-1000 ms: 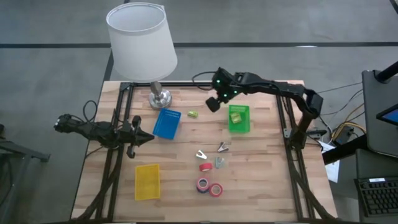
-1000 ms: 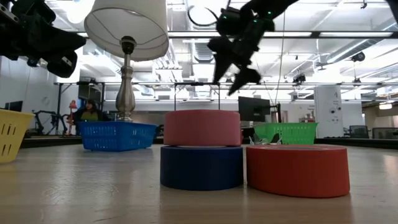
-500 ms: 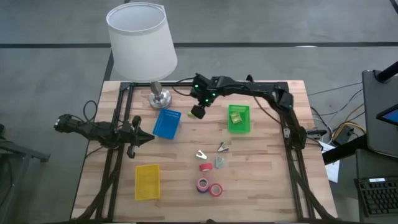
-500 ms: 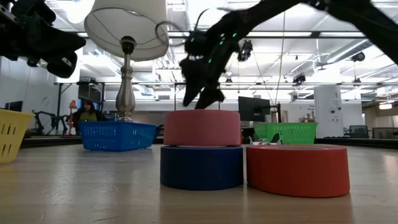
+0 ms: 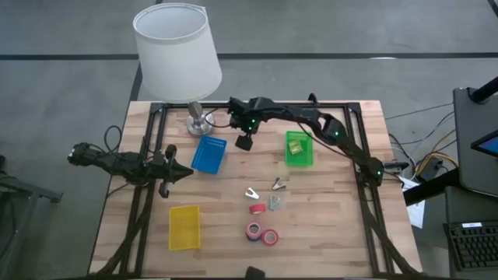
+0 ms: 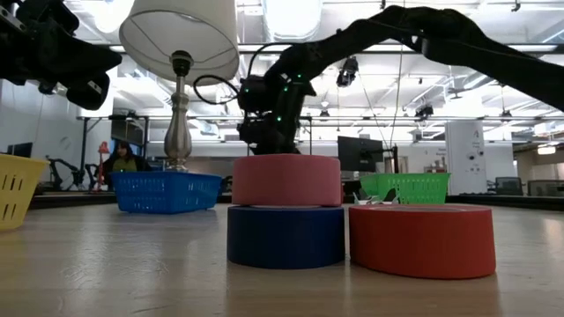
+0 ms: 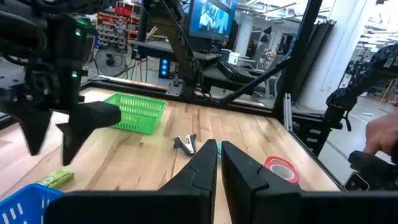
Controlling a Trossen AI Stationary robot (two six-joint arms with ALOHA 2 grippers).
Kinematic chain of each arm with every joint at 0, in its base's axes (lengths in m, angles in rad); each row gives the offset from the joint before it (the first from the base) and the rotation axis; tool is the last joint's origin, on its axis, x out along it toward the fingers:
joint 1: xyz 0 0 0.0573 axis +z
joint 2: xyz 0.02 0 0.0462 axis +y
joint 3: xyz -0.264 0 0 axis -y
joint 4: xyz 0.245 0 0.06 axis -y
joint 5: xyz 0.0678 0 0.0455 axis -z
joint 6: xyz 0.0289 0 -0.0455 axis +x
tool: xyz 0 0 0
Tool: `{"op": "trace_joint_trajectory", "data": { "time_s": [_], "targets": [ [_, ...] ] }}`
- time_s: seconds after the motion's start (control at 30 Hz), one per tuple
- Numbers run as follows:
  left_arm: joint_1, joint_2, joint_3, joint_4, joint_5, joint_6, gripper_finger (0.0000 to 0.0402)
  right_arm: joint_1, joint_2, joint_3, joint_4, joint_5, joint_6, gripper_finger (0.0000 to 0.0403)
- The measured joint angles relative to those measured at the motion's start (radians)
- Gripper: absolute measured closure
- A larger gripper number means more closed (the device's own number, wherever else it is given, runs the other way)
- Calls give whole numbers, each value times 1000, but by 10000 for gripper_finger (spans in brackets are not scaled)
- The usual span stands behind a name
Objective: Pick and place Stapler, Stapler remover, tape
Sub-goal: Put the green staple box into the green bin
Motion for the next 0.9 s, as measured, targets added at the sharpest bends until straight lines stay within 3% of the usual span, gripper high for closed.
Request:
{"op": "trace_joint_trajectory", "data": {
  "time_s": [0.1,0.33,0.53,0.73,0.9],
  "targets": [
    [0,0,0,0,0,0,376,2,2,-2,6,17,-4,108],
    [0,0,0,0,0,0,376,4,-2,-3,-38,-77,52,120],
    [0,0,0,0,0,0,376,25,-3,-8,-89,-93,81,130],
    [0,0,0,0,0,0,376,48,-1,-10,-19,-153,186,138],
    [0,0,0,0,0,0,376,48,13,-13,-5,-74,214,144]
  ]
}}
